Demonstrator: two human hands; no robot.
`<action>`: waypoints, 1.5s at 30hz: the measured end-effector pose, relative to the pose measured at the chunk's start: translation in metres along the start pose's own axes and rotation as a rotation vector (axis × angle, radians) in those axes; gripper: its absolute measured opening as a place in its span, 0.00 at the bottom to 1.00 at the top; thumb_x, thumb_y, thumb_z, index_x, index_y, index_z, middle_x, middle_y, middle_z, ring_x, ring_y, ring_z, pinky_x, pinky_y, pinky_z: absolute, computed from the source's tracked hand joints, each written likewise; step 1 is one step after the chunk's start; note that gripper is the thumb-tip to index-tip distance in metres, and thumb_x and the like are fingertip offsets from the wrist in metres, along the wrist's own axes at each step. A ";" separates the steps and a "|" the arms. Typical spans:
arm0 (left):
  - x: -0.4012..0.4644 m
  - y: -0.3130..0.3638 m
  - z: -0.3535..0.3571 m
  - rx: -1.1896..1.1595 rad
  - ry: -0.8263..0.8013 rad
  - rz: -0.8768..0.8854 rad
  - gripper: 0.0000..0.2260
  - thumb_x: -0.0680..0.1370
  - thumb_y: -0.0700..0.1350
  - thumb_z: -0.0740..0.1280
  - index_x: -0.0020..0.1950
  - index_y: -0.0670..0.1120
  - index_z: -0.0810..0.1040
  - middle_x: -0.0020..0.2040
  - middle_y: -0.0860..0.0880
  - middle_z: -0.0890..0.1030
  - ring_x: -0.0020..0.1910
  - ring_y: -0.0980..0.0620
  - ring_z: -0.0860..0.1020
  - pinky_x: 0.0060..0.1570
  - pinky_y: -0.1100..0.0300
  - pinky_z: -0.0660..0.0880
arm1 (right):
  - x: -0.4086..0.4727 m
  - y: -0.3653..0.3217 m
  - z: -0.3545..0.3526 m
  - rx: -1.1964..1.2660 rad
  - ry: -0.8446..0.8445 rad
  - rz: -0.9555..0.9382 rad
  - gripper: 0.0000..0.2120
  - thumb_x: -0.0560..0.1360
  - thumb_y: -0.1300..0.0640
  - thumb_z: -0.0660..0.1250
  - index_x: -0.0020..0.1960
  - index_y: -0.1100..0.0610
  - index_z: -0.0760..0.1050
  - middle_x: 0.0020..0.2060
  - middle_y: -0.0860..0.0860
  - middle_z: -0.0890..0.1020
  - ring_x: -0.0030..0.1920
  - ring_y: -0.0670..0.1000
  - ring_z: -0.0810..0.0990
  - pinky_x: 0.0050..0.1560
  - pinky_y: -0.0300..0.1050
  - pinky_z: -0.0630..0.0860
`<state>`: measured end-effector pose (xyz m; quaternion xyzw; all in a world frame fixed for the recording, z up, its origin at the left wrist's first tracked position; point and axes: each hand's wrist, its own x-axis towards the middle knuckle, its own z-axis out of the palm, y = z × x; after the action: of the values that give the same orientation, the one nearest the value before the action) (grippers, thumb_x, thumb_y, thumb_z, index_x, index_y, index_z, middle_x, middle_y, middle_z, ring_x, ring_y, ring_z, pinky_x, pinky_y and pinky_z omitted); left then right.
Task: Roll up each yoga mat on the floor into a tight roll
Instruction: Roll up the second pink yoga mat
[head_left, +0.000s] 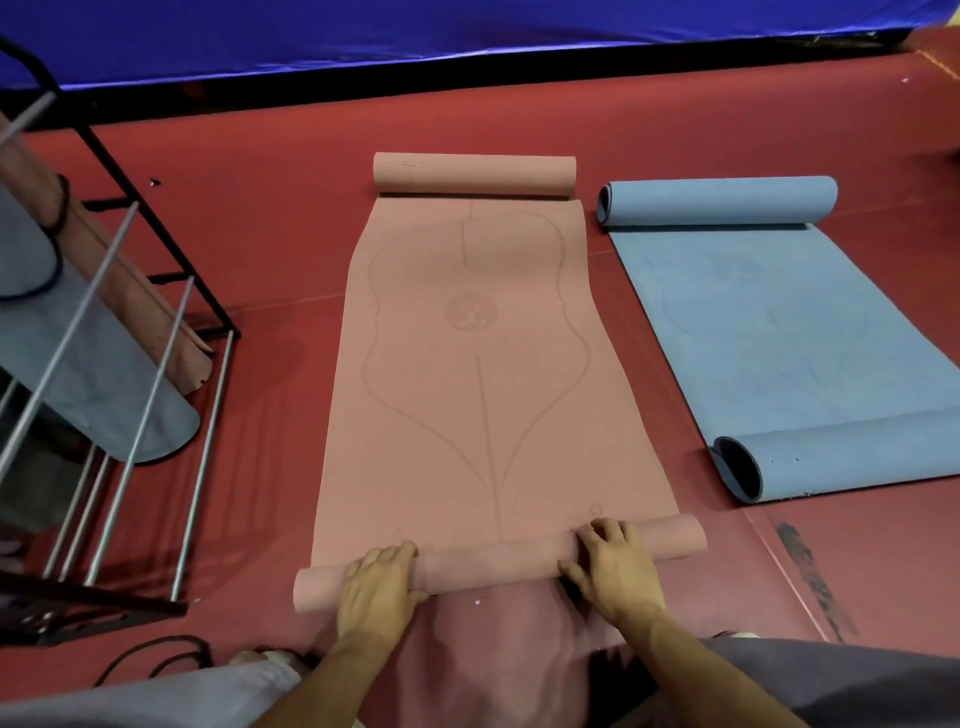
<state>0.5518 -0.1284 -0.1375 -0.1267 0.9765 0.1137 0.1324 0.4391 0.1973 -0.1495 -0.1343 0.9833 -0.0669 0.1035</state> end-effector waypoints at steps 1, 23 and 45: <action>0.003 0.001 -0.002 -0.009 0.000 -0.007 0.22 0.63 0.56 0.83 0.49 0.56 0.77 0.42 0.56 0.82 0.46 0.49 0.80 0.45 0.53 0.75 | -0.001 0.000 0.001 -0.031 -0.033 -0.004 0.28 0.66 0.36 0.77 0.59 0.51 0.81 0.58 0.54 0.79 0.55 0.59 0.76 0.58 0.56 0.79; 0.020 -0.007 -0.006 0.017 0.030 -0.026 0.23 0.64 0.58 0.82 0.56 0.56 0.79 0.55 0.54 0.78 0.58 0.47 0.75 0.59 0.52 0.72 | 0.009 -0.011 -0.003 -0.164 0.074 0.002 0.13 0.67 0.58 0.78 0.50 0.56 0.80 0.47 0.55 0.75 0.45 0.58 0.71 0.44 0.54 0.75; 0.038 -0.012 0.011 0.173 0.031 -0.080 0.33 0.68 0.46 0.78 0.73 0.54 0.75 0.64 0.54 0.78 0.68 0.45 0.73 0.72 0.39 0.65 | 0.035 -0.019 -0.013 -0.224 -0.073 -0.051 0.28 0.68 0.54 0.71 0.68 0.54 0.74 0.58 0.56 0.77 0.61 0.63 0.73 0.65 0.61 0.70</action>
<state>0.5216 -0.1452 -0.1608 -0.1553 0.9787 0.0217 0.1321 0.4080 0.1705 -0.1403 -0.1725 0.9764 0.0456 0.1220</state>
